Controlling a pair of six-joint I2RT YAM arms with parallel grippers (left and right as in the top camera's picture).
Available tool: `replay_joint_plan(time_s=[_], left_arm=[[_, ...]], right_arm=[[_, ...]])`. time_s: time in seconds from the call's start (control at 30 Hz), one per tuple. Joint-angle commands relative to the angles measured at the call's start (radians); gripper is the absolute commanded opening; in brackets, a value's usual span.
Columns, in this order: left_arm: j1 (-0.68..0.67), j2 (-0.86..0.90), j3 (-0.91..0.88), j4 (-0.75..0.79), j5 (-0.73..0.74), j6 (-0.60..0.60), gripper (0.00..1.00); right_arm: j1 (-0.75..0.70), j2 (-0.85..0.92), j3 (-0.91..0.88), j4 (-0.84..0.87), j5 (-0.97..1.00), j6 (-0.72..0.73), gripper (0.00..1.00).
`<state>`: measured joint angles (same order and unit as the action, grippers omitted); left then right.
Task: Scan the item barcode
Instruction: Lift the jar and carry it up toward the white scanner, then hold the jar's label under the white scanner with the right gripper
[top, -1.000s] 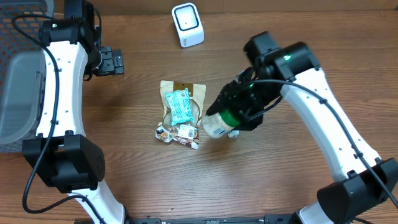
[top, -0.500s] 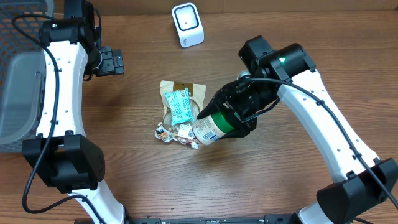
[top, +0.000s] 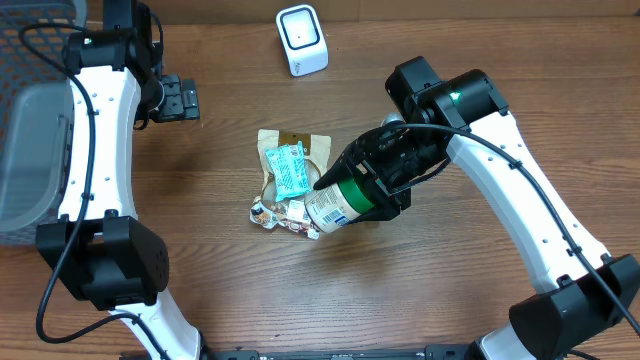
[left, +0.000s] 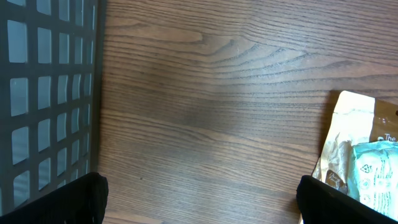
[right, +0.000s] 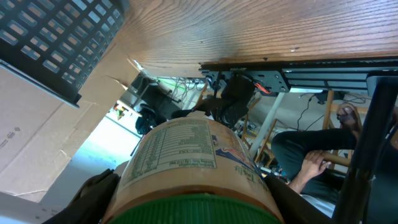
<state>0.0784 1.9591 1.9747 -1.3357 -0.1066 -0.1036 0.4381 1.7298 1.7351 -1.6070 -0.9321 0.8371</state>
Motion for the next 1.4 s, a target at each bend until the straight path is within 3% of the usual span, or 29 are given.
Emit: replay_joint_plan(time_s=[0.0,0.5,0.6,0.7,0.87,0.93,1.03,1.37], left_arm=[[0.0,-0.003,0.016,0.002,-0.005,0.011,0.99],[0.0,-0.003,0.016,0.002,-0.005,0.011,1.0],[0.0,-0.003,0.016,0.002,-0.005,0.011,1.0],[0.0,-0.003,0.016,0.002,-0.005,0.011,1.0],[0.0,-0.003,0.016,0.002,-0.005,0.011,1.0],[0.0,-0.003,0.016,0.002,-0.005,0.011,0.99],[0.0,-0.003,0.016,0.002,-0.005,0.011,1.0],[0.0,-0.003,0.016,0.002,-0.005,0.011,1.0]], right_arm=[[-0.006,-0.014,0.02,0.008,-0.042,0.004,0.04],[-0.008,-0.014,0.02,0.013,-0.042,0.003,0.04],[-0.008,-0.013,0.02,0.084,-0.004,0.004,0.04],[-0.007,-0.013,0.02,0.197,0.182,0.003,0.04],[-0.006,-0.013,0.02,0.271,0.707,-0.037,0.04],[-0.01,-0.014,0.022,0.302,0.776,-0.179,0.06],[-0.01,-0.014,0.057,0.338,0.676,-0.409,0.04],[-0.03,0.036,0.478,0.197,0.689,-0.608,0.03]])
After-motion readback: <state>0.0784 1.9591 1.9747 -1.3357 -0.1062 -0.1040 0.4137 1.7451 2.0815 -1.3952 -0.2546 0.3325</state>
